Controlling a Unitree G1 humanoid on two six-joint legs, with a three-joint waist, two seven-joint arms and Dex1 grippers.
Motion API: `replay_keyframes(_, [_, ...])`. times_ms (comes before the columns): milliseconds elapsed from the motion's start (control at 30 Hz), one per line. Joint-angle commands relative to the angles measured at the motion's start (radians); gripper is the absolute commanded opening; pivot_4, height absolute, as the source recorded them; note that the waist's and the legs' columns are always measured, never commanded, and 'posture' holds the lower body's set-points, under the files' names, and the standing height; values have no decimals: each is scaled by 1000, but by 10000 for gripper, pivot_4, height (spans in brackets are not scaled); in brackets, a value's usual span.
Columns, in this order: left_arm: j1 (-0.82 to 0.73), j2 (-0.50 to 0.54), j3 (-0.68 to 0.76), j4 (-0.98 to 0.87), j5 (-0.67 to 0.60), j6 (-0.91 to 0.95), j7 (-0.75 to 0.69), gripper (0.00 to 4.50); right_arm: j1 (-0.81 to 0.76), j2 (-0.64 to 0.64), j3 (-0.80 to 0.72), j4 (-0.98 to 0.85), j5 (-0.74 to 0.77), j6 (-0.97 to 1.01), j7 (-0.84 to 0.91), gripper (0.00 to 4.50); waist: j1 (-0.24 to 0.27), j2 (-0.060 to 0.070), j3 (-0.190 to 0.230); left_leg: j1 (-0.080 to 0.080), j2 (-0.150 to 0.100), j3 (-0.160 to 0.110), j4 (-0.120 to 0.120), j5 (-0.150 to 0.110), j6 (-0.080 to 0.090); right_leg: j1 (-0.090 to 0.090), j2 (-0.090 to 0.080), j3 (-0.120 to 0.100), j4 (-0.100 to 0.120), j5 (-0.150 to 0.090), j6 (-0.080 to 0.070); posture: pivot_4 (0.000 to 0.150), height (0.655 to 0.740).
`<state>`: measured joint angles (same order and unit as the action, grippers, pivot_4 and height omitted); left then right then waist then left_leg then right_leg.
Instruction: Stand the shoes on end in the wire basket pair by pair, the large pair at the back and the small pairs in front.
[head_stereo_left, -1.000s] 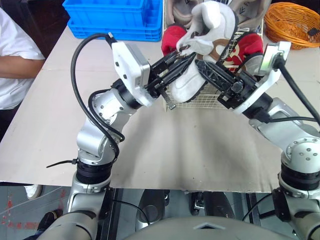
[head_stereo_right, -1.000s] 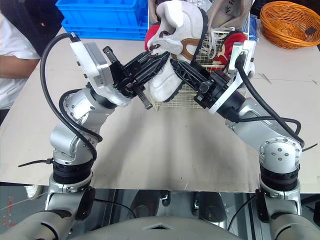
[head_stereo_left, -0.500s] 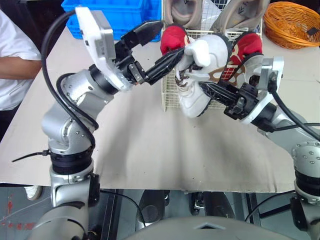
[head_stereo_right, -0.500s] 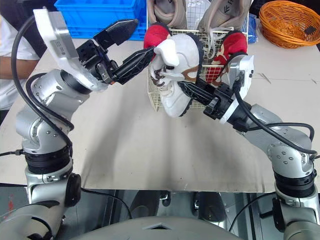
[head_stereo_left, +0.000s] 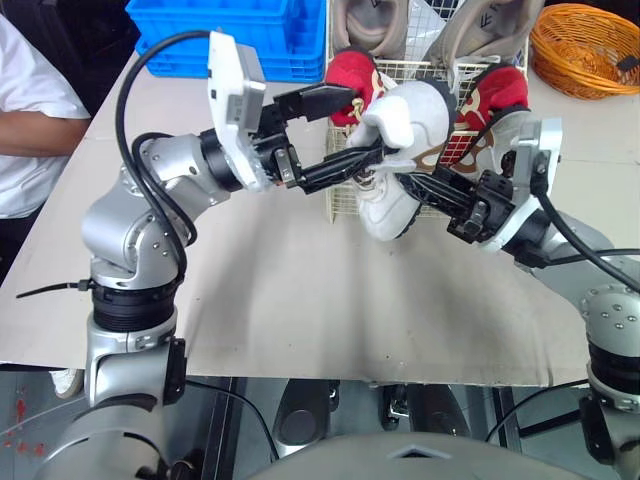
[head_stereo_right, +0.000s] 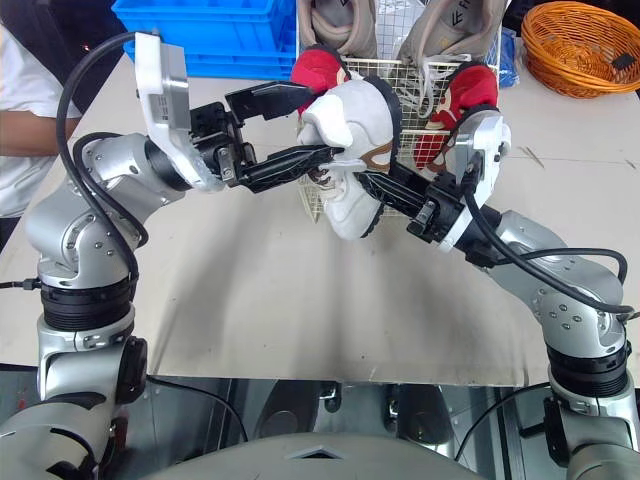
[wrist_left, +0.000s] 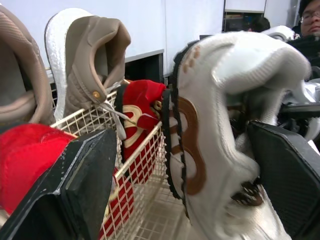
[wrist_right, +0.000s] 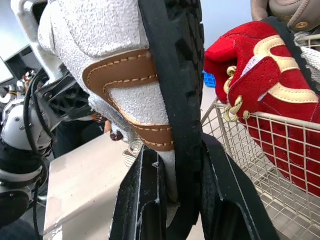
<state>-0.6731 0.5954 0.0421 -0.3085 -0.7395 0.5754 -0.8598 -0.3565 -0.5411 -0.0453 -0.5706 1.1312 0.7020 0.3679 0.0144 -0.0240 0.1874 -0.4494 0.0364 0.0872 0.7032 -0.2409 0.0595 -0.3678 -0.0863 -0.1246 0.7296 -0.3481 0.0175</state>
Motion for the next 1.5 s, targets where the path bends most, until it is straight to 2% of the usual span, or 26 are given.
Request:
replay_keyframes(33, [-21,-6,-9,-1,15,-17,-21,33114,2,-19,-6,-61,-4,-6,61,1546,0,0,0,0,0,0,0,0,0,0,0,0,0,0,0,1500,6860])
replay_keyframes(233, [-16,-5,-32,-12,6,3,-69,4248,-1,-38,8,-71,-29,3,115,1546,0,0,0,0,0,0,-1,0,0,0,0,0,0,0,0,1500,6860])
replay_keyframes(300, [-14,-7,-33,-17,0,15,-70,517,-1,-37,9,-73,-33,5,123,1546,0,0,0,0,0,0,-1,0,0,0,0,0,0,0,0,1500,6860])
replay_keyframes(433, [4,-2,-27,-34,-9,36,-70,517,3,-39,9,-76,-47,5,137,1546,0,0,0,0,0,0,-1,0,0,0,0,0,0,0,0,1500,6860])
replay_keyframes(567, [25,-14,-3,-58,0,46,-5,517,11,-37,-27,-59,-14,4,148,1546,0,0,0,0,0,0,-1,0,0,0,0,0,0,0,0,1500,6860])
replay_keyframes(633, [36,-25,21,-73,-7,63,51,0,21,-55,-60,-52,4,6,161,11195,0,0,0,0,0,0,-1,0,0,0,0,0,0,0,0,1500,6860])
replay_keyframes(667, [44,-29,35,-85,-14,69,74,0,33,-68,-77,-52,5,3,175,13239,1,0,0,0,0,0,-1,0,0,0,0,0,0,0,0,1500,6860])
replay_keyframes(700, [54,-36,50,-102,-23,77,104,0,49,-84,-95,-52,-4,-3,186,19201,1,0,0,0,0,0,-1,0,0,0,0,0,0,0,0,1500,6860])
replay_keyframes(900, [103,-104,117,-185,-11,62,298,0,202,-117,-203,-79,-117,-127,274,44138,3,0,0,0,0,-1,-1,0,0,0,0,0,-1,0,0,1500,6860])
replay_keyframes(1033, [140,-201,125,-260,47,13,462,0,276,-98,-258,-109,-158,-203,290,44653,2,0,0,0,0,-1,-1,0,0,2,0,0,-2,0,0,1500,6860])
replay_keyframes(1233, [232,-337,58,-353,161,-64,624,0,326,-68,-272,-132,-209,-276,282,44653,3,0,0,1,0,-1,-1,0,0,2,0,0,-1,0,0,1500,6860])
replay_keyframes(1367, [277,-368,-8,-323,310,-168,657,0,336,-49,-260,-140,-232,-309,283,44653,4,0,0,1,0,-1,-1,0,0,2,0,0,-1,0,0,1500,6860])
replay_keyframes(1500, [312,-397,-48,-279,394,-233,677,0,361,-37,-264,-135,-252,-344,305,44653,6,1,0,1,0,-1,-1,0,0,2,0,0,-1,0,0,1500,6860])
